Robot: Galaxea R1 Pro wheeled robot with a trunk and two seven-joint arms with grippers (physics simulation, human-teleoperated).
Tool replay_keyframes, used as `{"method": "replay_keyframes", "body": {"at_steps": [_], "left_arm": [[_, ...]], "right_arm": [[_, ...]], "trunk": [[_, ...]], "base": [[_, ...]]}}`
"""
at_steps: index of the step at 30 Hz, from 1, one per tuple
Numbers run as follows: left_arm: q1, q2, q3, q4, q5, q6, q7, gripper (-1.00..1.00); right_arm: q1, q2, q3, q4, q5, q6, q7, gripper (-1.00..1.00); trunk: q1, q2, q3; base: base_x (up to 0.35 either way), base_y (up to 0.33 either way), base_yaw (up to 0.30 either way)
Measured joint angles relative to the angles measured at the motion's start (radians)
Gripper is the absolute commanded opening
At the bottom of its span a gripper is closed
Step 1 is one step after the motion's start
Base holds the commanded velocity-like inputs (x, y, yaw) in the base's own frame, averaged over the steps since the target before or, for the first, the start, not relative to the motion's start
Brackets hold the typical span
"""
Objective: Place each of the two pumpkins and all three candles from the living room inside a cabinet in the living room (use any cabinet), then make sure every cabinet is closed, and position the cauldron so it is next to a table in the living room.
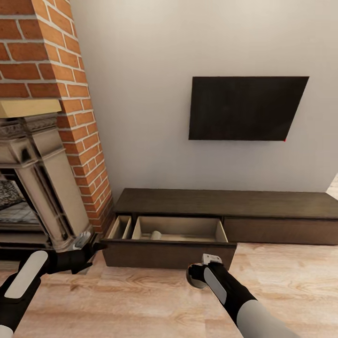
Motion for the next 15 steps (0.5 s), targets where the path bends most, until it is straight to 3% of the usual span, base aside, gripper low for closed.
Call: {"method": "replay_keyframes", "body": {"at_steps": [6,11,15], "left_arm": [[0.0,0.0,0.001,-0.001,0.001,0.0,0.0,1.0],[0.0,0.0,0.001,-0.034,0.004,0.0,0.0,1.0],[0.0,0.0,-0.009,-0.054,0.006,0.0,0.0,1.0]], "right_arm": [[0.0,0.0,-0.005,-0.133,-0.013,0.192,-0.002,-1.0],[0.001,-0.001,-0.009,-0.342,-0.018,0.329,-0.004,-1.0],[0.004,-0.002,-0.064,-0.464,-0.011,0.43,-0.006,-1.0]], "trunk": [[0.0,0.0,0.0],[0.0,0.0,0.0],[-0.011,0.021,0.009]], "base": [[0.027,-0.015,-0.001],[0.002,-0.001,0.0],[0.0,0.0,0.0]]}}
